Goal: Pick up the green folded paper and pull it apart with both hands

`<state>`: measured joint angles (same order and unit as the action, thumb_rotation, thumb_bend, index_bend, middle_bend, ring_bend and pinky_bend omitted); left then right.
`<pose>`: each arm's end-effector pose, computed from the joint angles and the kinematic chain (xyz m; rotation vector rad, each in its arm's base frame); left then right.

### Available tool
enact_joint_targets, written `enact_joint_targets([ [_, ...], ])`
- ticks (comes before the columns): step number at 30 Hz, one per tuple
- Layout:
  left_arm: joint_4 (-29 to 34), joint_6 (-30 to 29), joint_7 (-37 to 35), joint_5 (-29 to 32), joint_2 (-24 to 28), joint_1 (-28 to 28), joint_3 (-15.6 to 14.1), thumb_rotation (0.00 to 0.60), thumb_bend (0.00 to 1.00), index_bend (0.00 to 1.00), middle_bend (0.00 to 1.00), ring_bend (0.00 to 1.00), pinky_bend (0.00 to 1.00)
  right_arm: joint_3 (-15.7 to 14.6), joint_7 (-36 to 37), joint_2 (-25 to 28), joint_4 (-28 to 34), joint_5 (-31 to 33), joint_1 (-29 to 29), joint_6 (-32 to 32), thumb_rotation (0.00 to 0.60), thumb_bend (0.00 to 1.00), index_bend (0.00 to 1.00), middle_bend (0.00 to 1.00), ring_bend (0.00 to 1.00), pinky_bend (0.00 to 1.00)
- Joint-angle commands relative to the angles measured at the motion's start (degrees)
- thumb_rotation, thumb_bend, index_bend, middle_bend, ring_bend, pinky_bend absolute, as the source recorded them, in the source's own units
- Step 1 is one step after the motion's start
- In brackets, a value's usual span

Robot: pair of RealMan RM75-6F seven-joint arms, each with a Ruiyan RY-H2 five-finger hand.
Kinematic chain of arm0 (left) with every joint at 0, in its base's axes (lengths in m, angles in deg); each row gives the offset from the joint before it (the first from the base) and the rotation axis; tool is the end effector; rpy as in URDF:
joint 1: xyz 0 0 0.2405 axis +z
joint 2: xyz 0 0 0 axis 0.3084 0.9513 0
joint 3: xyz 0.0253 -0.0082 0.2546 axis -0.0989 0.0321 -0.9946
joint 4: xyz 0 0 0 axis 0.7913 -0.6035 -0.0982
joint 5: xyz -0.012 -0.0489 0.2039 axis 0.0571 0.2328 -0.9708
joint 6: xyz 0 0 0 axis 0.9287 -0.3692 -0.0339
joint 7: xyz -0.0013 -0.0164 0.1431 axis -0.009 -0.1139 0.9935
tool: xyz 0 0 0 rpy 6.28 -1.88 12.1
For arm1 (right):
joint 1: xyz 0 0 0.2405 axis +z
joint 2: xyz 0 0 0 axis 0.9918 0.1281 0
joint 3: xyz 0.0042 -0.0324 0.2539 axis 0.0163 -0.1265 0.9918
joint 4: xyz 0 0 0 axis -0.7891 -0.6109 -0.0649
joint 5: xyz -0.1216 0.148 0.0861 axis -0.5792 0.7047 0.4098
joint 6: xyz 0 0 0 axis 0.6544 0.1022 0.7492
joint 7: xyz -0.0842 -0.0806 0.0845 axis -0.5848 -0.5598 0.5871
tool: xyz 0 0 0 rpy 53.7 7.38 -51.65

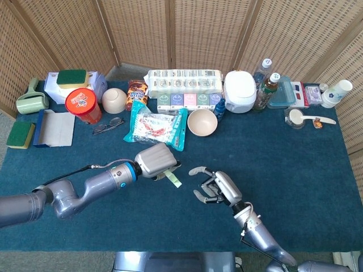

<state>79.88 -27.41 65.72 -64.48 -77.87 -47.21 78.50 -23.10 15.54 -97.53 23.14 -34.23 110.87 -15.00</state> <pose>-0.0248 0.3511 0.0174 -2.4970 -0.4199 -0.8644 -0.1348 -0.2581 -0.0133 1.5238 -1.7729 1.6307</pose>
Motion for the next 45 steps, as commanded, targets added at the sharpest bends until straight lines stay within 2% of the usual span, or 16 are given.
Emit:
enact_joint_targets([
  [1,0.0,-0.1,-0.1,0.0,0.0,0.0,-0.1,0.600,0.39,0.65,1.00,1.00,1.00,0.1,-0.3,-0.2,0.1,0.3,0.3,-0.3,0.600,0.39,0.32,1.00,1.00,1.00],
  [17,-0.7,-0.2,0.1,0.8,-1.2,-0.7,-0.2,0.600,0.39,0.65,1.00,1.00,1.00,0.9,-2.0,-0.9,1.7,1.3,2.0,-1.3,0.600,0.39,0.32,1.00,1.00,1.00],
  [45,-0.5,-0.9,-0.5,1.0,-1.4,-0.9,-0.7,0.600,0.39,0.65,1.00,1.00,1.00,0.7,-3.0,-0.6,3.1,1.9,3.1,-1.7,0.600,0.39,0.32,1.00,1.00,1.00],
])
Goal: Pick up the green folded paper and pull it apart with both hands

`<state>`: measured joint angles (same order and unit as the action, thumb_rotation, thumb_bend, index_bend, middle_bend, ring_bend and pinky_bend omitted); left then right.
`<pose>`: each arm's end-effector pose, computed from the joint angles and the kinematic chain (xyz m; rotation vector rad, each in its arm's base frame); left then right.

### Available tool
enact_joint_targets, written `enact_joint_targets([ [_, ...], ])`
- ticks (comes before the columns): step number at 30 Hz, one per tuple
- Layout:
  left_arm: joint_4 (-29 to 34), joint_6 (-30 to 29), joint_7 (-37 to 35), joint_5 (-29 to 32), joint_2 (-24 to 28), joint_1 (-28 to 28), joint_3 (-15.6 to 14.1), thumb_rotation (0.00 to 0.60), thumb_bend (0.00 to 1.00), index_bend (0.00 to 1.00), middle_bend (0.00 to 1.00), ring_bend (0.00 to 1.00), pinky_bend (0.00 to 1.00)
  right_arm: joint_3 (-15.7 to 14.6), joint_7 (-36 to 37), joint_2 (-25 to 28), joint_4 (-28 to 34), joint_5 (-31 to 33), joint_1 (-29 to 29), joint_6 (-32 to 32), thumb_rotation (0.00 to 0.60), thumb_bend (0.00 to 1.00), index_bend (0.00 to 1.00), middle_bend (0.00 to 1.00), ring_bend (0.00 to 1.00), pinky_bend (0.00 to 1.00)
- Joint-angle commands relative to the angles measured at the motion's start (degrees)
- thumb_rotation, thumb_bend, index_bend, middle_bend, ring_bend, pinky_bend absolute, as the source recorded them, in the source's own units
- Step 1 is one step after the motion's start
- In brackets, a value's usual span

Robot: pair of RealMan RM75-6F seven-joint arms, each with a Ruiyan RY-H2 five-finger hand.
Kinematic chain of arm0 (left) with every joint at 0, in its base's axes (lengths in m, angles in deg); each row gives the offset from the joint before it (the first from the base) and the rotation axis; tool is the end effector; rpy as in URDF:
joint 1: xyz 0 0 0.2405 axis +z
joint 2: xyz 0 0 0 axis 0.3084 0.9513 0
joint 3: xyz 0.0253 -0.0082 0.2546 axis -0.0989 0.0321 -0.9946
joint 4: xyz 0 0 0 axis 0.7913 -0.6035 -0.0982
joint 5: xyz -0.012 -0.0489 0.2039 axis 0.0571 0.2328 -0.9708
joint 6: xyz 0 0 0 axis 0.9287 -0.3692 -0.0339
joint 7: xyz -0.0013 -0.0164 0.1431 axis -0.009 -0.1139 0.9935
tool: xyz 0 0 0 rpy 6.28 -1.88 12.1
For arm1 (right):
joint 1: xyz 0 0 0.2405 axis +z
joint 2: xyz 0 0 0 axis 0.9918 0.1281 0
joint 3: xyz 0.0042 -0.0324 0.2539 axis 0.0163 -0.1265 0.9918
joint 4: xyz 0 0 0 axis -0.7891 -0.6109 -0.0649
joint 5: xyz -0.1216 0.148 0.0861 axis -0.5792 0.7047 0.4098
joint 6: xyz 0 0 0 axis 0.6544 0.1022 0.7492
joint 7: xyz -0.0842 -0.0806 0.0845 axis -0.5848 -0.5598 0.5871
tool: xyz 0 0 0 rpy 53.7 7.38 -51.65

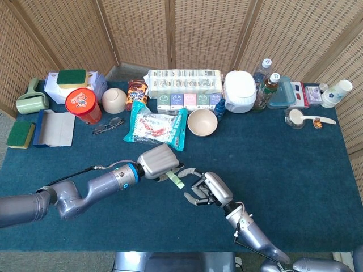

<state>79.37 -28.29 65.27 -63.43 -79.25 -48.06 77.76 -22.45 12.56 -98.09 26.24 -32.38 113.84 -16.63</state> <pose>-0.0218 0.3496 0.0106 -2.5007 -0.4458 -0.8817 -0.1088 -0.2585 -0.0169 1.5877 -1.7850 1.6411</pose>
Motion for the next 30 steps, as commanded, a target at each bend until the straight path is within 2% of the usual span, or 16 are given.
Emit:
enact_joint_targets([
  [1,0.0,0.0,-0.1,0.0,0.0,0.0,0.0,0.600,0.39,0.65,1.00,1.00,1.00,0.0,-0.1,-0.1,0.0,0.1,0.2,-0.2,0.600,0.39,0.32,1.00,1.00,1.00],
  [30,0.0,-0.3,-0.4,-0.5,0.3,0.1,-0.5,0.600,0.39,0.65,1.00,1.00,1.00,0.1,-0.2,0.5,-0.2,0.9,0.3,-0.2,0.600,0.39,0.32,1.00,1.00,1.00],
])
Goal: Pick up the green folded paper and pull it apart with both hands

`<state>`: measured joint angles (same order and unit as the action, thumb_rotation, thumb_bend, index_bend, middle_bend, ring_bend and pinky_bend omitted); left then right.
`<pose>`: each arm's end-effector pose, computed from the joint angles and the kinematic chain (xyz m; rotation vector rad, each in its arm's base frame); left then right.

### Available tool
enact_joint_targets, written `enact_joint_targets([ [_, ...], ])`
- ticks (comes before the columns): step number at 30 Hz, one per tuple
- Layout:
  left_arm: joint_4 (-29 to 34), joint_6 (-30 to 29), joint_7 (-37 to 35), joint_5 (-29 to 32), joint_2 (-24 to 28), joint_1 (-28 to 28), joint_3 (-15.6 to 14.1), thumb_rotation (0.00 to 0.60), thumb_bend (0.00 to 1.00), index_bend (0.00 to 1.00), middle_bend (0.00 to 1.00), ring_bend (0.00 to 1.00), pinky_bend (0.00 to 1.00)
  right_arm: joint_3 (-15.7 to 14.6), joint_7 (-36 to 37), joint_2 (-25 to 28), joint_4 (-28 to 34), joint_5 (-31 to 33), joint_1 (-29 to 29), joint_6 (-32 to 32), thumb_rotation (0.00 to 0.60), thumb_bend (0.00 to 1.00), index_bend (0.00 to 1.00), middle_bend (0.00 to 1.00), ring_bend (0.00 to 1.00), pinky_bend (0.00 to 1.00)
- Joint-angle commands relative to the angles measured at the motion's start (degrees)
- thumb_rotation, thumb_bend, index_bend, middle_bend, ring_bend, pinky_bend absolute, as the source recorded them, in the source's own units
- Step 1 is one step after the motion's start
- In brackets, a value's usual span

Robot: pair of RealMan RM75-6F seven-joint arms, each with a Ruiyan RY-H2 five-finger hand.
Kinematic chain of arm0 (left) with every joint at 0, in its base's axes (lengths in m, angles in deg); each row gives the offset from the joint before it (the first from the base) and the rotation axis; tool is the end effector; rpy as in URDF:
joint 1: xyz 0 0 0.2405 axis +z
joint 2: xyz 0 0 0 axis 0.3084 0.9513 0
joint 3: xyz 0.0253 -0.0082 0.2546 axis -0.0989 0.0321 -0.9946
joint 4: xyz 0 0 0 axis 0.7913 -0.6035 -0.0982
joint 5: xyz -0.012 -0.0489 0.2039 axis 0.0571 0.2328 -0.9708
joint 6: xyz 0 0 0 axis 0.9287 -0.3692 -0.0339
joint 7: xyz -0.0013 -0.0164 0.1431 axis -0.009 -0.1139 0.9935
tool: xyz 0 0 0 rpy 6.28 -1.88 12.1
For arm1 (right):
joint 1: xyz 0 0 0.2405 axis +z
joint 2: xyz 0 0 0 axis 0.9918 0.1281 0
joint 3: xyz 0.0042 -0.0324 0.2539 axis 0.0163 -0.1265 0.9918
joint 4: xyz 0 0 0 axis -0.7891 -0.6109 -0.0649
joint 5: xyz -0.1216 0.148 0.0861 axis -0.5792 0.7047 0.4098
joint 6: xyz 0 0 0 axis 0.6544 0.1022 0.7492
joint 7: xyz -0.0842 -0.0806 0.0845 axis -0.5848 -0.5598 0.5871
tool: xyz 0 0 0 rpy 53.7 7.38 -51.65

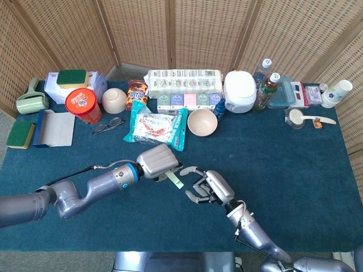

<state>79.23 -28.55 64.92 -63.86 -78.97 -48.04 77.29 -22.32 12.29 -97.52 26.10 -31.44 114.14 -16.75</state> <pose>-0.0243 0.3502 0.0118 -2.5000 -0.4413 -0.8755 -0.1118 -0.2621 -0.0150 1.5822 -1.7772 1.6259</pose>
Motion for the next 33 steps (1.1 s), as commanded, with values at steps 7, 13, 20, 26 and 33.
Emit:
enact_joint_targets([
  [7,0.4,-0.1,-0.6,-0.6,0.0,0.0,-0.1,0.600,0.39,0.65,1.00,1.00,1.00,0.1,-0.2,-0.8,-0.3,0.0,0.7,-0.8,0.600,0.39,0.32,1.00,1.00,1.00],
  [13,0.2,0.0,-0.7,-0.7,-0.4,-0.1,-0.1,0.600,0.39,0.65,1.00,1.00,1.00,0.3,-0.6,-1.1,-0.3,0.5,1.0,-1.1,0.600,0.39,0.32,1.00,1.00,1.00],
  [20,-0.6,0.0,-0.4,0.0,-1.1,-0.4,0.2,0.600,0.39,0.65,1.00,1.00,1.00,0.1,-1.1,-1.0,0.3,0.4,1.3,-1.4,0.600,0.39,0.32,1.00,1.00,1.00],
  [26,-0.7,-0.1,-0.3,0.3,-1.1,-0.4,0.3,0.600,0.39,0.65,1.00,1.00,1.00,-0.3,-1.0,-1.0,0.2,0.3,1.1,-1.3,0.600,0.39,0.33,1.00,1.00,1.00],
  [33,-0.7,-0.2,0.1,0.6,-1.0,-0.3,0.3,0.600,0.39,0.65,1.00,1.00,1.00,-0.2,-0.9,-0.7,0.5,0.0,1.0,-0.9,0.600,0.39,0.34,1.00,1.00,1.00],
])
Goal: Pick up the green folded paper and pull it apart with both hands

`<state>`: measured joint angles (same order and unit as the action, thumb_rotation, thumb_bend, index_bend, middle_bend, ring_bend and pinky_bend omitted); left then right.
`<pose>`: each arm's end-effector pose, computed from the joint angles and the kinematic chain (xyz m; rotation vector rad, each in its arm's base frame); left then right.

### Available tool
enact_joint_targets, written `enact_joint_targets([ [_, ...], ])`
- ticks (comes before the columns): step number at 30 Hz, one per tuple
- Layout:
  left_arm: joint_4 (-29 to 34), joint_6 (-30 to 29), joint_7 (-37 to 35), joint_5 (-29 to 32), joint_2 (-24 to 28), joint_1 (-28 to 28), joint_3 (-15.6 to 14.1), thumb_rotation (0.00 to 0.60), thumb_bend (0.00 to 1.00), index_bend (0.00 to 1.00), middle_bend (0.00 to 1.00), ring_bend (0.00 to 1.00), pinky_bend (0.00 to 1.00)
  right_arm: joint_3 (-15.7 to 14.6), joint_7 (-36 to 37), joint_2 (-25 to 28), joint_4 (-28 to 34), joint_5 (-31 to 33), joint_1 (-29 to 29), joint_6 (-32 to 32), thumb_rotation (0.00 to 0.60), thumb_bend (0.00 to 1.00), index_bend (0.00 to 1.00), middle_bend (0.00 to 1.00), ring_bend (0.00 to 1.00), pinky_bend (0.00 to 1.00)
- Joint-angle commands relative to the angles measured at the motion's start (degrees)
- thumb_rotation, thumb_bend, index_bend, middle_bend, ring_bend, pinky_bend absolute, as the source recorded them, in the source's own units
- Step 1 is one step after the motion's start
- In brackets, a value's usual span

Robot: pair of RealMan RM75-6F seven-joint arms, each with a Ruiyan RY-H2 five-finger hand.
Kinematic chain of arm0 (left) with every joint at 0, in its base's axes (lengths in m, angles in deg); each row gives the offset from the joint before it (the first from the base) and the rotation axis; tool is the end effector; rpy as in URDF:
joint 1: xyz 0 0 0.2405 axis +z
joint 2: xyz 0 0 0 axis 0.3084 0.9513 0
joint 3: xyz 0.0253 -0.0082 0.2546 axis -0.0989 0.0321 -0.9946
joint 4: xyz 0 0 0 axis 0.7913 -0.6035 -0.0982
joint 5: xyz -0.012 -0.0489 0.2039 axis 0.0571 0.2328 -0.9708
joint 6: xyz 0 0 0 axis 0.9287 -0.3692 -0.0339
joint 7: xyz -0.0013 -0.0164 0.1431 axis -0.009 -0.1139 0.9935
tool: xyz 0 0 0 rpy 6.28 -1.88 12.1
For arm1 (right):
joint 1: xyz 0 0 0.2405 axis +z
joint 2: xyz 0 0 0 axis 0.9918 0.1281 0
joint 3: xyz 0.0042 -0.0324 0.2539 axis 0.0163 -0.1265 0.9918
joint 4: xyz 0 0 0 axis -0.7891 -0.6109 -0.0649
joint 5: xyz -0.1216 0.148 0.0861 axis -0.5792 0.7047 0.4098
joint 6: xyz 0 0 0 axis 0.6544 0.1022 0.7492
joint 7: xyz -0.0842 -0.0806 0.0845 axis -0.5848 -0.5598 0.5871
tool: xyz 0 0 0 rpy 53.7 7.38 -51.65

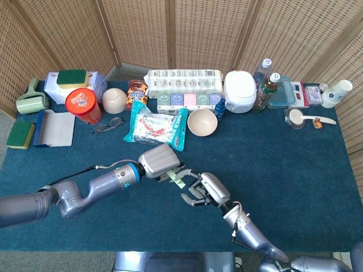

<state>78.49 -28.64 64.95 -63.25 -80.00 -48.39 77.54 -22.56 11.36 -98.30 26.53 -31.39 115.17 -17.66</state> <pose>-0.0212 0.3515 0.0079 -2.4968 -0.4501 -0.8869 -0.1030 -0.2593 -0.0207 1.6243 -1.7847 1.6191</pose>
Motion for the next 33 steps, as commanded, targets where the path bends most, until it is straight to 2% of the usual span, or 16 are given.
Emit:
enact_joint_targets([
  [1,0.0,-0.1,0.1,0.0,0.0,0.1,0.0,0.600,0.39,0.65,1.00,1.00,1.00,0.0,0.0,0.1,0.1,0.0,0.0,0.1,0.600,0.39,0.34,1.00,1.00,1.00],
  [16,0.7,0.0,-0.5,-0.1,0.6,0.1,0.0,0.600,0.39,0.65,1.00,1.00,1.00,0.0,-0.3,0.0,0.0,0.0,0.0,0.2,0.600,0.39,0.38,1.00,1.00,1.00],
  [33,0.5,0.4,-0.6,-0.3,0.2,-0.1,-0.3,0.600,0.39,0.65,1.00,1.00,1.00,0.4,-0.7,-0.2,0.0,0.6,0.4,-0.1,0.600,0.39,0.37,1.00,1.00,1.00],
])
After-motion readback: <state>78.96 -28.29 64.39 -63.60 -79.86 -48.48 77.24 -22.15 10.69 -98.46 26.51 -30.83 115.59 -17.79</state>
